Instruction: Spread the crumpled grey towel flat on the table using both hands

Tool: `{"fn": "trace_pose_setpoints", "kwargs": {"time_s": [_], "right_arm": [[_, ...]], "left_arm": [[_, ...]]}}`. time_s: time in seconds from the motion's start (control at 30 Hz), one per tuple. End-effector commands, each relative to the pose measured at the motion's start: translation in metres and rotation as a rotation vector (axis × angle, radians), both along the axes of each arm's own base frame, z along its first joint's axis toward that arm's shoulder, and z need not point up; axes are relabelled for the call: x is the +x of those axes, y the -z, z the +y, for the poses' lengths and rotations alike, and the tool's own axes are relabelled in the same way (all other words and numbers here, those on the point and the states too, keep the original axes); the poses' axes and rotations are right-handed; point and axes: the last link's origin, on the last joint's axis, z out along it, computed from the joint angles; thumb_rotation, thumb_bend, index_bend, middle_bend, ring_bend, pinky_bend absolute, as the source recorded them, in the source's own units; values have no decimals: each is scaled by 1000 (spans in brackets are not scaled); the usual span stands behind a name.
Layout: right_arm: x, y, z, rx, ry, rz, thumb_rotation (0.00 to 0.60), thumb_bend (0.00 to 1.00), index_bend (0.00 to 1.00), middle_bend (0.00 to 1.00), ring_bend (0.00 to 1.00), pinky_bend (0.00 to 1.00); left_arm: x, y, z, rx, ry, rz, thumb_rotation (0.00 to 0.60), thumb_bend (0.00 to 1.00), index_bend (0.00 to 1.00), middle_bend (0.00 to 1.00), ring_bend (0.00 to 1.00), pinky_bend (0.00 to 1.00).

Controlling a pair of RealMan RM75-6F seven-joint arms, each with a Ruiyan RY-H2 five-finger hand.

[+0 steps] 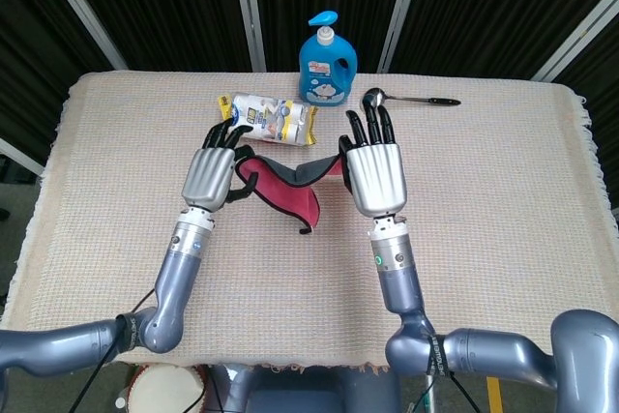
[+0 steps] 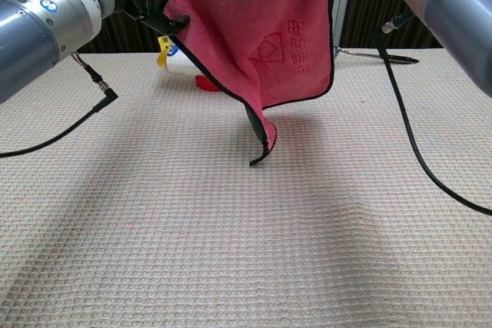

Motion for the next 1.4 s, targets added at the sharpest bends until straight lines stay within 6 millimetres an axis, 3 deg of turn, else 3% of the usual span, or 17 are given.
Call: {"fn": "trace_pose_setpoints", "kwargs": {"time_s": [0.03,0.97,1.4], "right_arm": [[-3,-4,-1,-2,11,-5,600,640,675,234,86,126],[-23,-41,-27,-51,62,-34,600,639,674,234,86,126],[-24,-31,-48,-36,82,-34,600,640,675,234,86,126]], "left_arm": [[1,-8,7,28,9,36,600,580,621,152,0,71],[38,-60,40,55,133,211,600,580,621,152,0,71],[52,-41,60,38,125,256,600,580,621,152,0,71]]}}
